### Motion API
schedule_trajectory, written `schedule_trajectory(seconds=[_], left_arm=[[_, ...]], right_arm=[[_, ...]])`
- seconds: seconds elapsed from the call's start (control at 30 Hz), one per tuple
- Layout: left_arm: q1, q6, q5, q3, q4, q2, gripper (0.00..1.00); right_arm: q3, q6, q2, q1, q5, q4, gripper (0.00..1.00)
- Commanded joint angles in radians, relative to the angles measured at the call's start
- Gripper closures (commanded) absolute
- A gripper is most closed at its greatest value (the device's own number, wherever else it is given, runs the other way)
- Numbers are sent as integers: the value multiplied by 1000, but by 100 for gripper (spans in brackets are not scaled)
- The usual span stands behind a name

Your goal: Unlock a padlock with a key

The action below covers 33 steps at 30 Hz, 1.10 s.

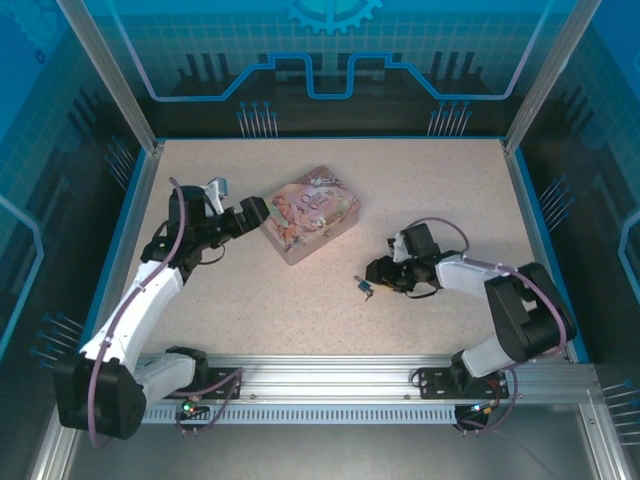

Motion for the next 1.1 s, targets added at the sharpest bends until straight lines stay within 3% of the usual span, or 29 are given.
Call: schedule_trajectory(seconds=[0.0, 0.17, 0.27, 0.37, 0.47, 0.57, 0.87, 1.07], left_arm=[[45, 55, -63, -9, -68, -67, 1], [85, 120, -299, -87, -51, -169, 1], [89, 236, -457, -183, 60, -214, 1], [91, 353, -582, -325, 269, -237, 1], [94, 433, -599, -463, 508, -227, 1], [98, 444, -599, -524, 690, -138, 1], [102, 541, -415, -562, 1189, 283, 1], [104, 582, -307, -583, 1443, 506, 1]], right_arm=[[26, -86, -141, -61, 139, -136, 41], [101, -243, -321, -140, 339, -244, 24], [89, -331, -411, -172, 547, -209, 0], [-6, -441, -480, -218, 669, -51, 0], [-136, -518, -494, -281, 636, 175, 0], [-228, -480, -435, -348, 560, 378, 0], [-319, -541, -209, -348, 487, 872, 0], [-300, -608, -4, -332, 415, 1045, 0]])
